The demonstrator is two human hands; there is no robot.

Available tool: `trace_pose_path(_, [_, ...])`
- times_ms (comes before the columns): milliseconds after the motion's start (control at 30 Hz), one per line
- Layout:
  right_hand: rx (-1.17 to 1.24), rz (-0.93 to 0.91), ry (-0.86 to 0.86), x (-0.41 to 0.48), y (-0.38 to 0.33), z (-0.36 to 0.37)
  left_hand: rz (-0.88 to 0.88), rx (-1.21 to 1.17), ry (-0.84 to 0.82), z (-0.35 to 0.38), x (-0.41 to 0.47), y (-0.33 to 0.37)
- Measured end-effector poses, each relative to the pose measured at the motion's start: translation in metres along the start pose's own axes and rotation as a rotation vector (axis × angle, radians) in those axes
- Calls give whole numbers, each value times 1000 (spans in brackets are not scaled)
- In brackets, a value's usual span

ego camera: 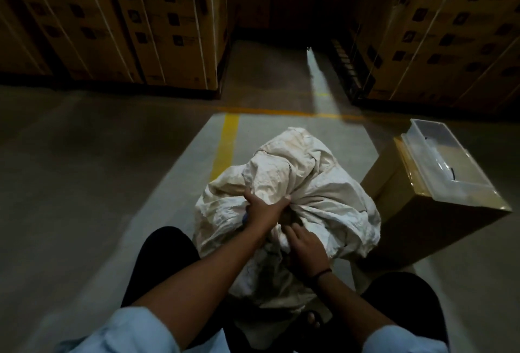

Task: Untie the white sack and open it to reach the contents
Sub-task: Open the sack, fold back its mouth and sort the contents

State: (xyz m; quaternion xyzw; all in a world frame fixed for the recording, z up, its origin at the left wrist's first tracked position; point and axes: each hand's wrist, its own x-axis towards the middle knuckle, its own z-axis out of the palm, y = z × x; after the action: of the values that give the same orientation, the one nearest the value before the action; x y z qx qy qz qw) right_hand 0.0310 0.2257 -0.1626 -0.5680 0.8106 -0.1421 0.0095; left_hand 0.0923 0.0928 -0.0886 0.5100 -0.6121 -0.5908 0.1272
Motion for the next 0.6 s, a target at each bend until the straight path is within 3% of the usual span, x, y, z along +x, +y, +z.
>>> trace_pose_path(100, [9, -167, -139, -6, 1, -7, -8, 19, -27, 5, 7, 4])
trace_pose_path(167, [155, -142, -137, -10, 2, -23, 31, 47, -41, 2, 7, 4])
trace_pose_path(233, [296, -19, 135, -8, 10, -37, 123, 33, -94, -7, 0, 4])
trace_pose_path(300, [141, -28, 367, 2, 18, -46, 190, 42, -179, -17, -6, 1])
trace_pose_path(400, [-160, -300, 312, 28, 15, -60, 350, 245, -360, -26, -16, -12])
trace_pose_path(467, [-282, -442, 261, 51, 13, -67, 438, 424, -387, -31, -23, -21])
trace_pose_path(600, [-327, -706, 259, 89, 13, -71, 447, 460, -394, -49, -29, -32])
